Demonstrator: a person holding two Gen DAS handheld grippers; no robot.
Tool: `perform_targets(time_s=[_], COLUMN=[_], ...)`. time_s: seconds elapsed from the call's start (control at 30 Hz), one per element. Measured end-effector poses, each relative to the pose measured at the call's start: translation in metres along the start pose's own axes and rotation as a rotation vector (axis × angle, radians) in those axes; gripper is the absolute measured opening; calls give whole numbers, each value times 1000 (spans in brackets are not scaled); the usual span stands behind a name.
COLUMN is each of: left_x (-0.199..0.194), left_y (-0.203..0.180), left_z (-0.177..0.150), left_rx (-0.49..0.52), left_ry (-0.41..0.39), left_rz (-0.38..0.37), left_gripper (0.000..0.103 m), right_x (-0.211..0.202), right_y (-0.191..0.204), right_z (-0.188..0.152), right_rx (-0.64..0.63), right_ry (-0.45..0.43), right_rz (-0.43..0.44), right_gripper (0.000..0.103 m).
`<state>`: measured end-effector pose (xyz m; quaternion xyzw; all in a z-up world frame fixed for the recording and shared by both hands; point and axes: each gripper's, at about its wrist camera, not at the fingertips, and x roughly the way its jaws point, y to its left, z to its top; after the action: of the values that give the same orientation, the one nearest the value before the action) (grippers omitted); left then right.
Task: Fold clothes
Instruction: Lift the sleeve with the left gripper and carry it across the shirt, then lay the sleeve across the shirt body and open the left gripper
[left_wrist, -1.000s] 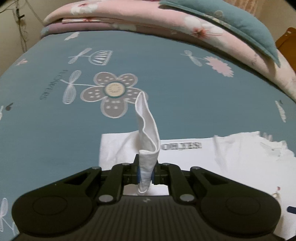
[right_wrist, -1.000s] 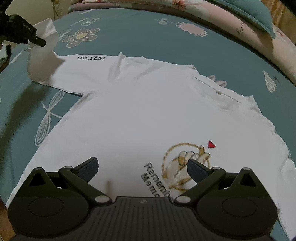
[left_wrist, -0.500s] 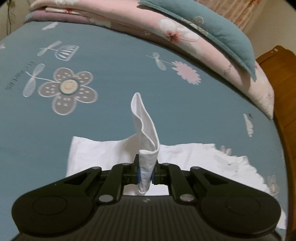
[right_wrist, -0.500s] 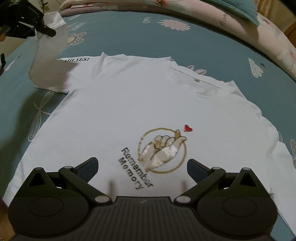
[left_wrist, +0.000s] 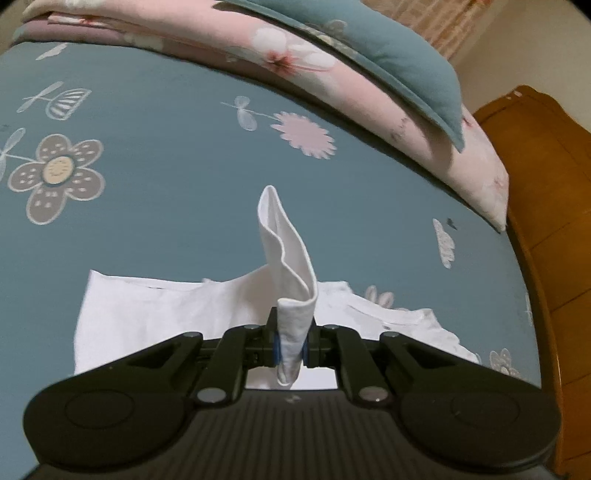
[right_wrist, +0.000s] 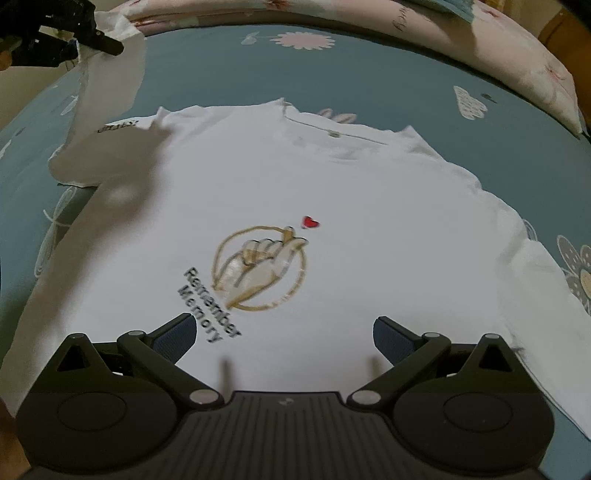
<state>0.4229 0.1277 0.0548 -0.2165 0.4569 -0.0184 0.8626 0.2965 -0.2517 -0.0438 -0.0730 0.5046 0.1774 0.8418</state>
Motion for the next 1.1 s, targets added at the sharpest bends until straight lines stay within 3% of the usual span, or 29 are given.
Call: perform_targets(time_s=[0.43,1.1], left_x=[25,78], left_y=[-63,-164], left_z=[-13,-67], left_rx=[16,189], left_ry=[-16,77], left_rz=[-97,-212], left_gripper=[8,8], right_x=[-1,-3], right_y=[-33,-62], right_z=[-17,-39], right_rx=[62,168], right_ry=[6,21], right_rz=[-13,-66], right_gripper=[103,103])
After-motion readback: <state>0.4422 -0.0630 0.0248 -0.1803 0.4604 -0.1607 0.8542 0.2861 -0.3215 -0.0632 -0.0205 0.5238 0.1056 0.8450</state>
